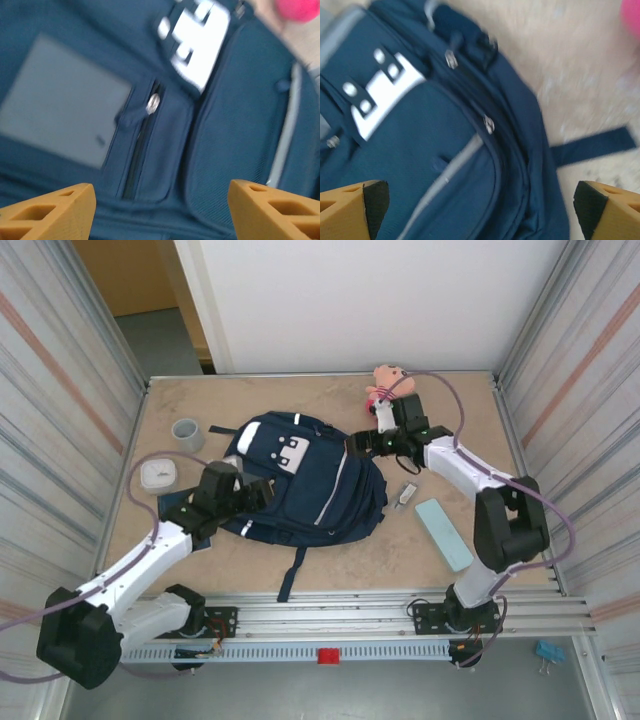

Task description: Pack books, pencil case, and school supplies into a backpack

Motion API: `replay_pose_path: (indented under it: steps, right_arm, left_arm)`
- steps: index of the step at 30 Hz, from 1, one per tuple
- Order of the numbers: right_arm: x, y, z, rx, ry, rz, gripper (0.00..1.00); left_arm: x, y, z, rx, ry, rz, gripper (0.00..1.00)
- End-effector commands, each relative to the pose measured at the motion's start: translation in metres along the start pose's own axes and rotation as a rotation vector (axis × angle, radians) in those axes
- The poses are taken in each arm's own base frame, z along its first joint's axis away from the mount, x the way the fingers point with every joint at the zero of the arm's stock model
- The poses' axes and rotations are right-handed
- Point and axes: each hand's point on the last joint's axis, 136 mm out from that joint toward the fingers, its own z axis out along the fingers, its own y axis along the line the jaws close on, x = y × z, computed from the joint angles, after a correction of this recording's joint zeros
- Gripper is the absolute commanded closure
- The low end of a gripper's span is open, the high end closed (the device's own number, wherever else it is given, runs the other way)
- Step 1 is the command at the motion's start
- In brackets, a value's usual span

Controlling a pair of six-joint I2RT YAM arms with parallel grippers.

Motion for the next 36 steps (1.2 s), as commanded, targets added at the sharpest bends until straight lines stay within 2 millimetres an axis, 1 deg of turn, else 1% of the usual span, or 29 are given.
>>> replay_pose_path:
  steps: [1,3,5,7,9,10,11,13,15,17,19,21,23,25,27,29,30,31,33,36]
  right_arm:
    - [0.029,0.012,0.016,-0.054,0.075,0.092,0.06]
    - [0.049,0.015,0.025,-0.069,0.111,0.132,0.07]
    - [0.068,0.021,0.030,-0.080,0.143,0.168,0.08]
    - [0.090,0.028,0.033,-0.091,0.180,0.195,0.11]
    - [0.112,0.036,0.032,-0.089,0.205,0.209,0.12]
    - [0.115,0.038,0.031,-0.084,0.202,0.204,0.12]
    - [0.113,0.039,0.029,-0.071,0.196,0.207,0.12]
    - [0.104,0.045,0.022,-0.074,0.183,0.214,0.12]
    - [0.100,0.051,0.015,-0.065,0.175,0.237,0.12]
    - [0.106,0.061,0.011,-0.063,0.187,0.247,0.12]
    - [0.112,0.078,0.009,-0.090,0.206,0.243,0.12]
    - [0.125,0.098,0.009,-0.127,0.248,0.225,0.12]
    - [0.141,0.124,0.009,-0.175,0.277,0.198,0.12]
    - [0.149,0.148,0.010,-0.226,0.277,0.188,0.13]
    - [0.153,0.173,0.010,-0.283,0.266,0.179,0.13]
    - [0.147,0.192,0.005,-0.312,0.219,0.172,0.13]
    - [0.142,0.197,-0.001,-0.318,0.190,0.162,0.13]
    - [0.134,0.199,-0.010,-0.313,0.151,0.149,0.13]
    - [0.122,0.191,-0.034,-0.288,0.091,0.120,0.12]
    - [0.107,0.169,-0.073,-0.278,0.021,0.120,0.09]
  left_arm:
    - [0.015,-0.002,0.016,0.044,0.040,-0.101,0.30]
    - [0.019,-0.001,0.028,0.033,0.072,-0.087,0.30]
    - [0.018,0.001,0.039,0.005,0.099,-0.078,0.29]
    - [0.014,0.004,0.050,-0.012,0.112,-0.073,0.29]
    - [0.009,0.008,0.064,-0.014,0.122,-0.085,0.29]
    - [0.006,0.010,0.070,-0.015,0.126,-0.087,0.29]
    - [0.002,0.011,0.077,-0.016,0.133,-0.085,0.29]
    - [-0.005,0.010,0.091,-0.016,0.141,-0.066,0.29]
    - [-0.016,0.006,0.105,-0.012,0.155,-0.045,0.29]
    - [-0.025,0.003,0.117,-0.009,0.175,-0.035,0.30]
    - [-0.031,0.000,0.129,-0.005,0.186,-0.029,0.31]
    - [-0.034,-0.003,0.139,0.003,0.195,-0.030,0.31]
    - [-0.040,-0.006,0.144,0.003,0.194,-0.020,0.31]
    - [-0.045,-0.005,0.147,-0.009,0.182,-0.008,0.31]
    - [-0.050,-0.001,0.147,-0.032,0.174,0.005,0.30]
    - [-0.058,0.005,0.141,-0.063,0.155,0.006,0.28]
    - [-0.063,0.006,0.135,-0.068,0.138,0.011,0.27]
    - [-0.070,0.006,0.125,-0.071,0.115,0.021,0.26]
    - [-0.086,-0.002,0.097,-0.068,0.062,0.069,0.21]
    - [-0.097,-0.012,0.052,-0.056,0.014,0.116,0.19]
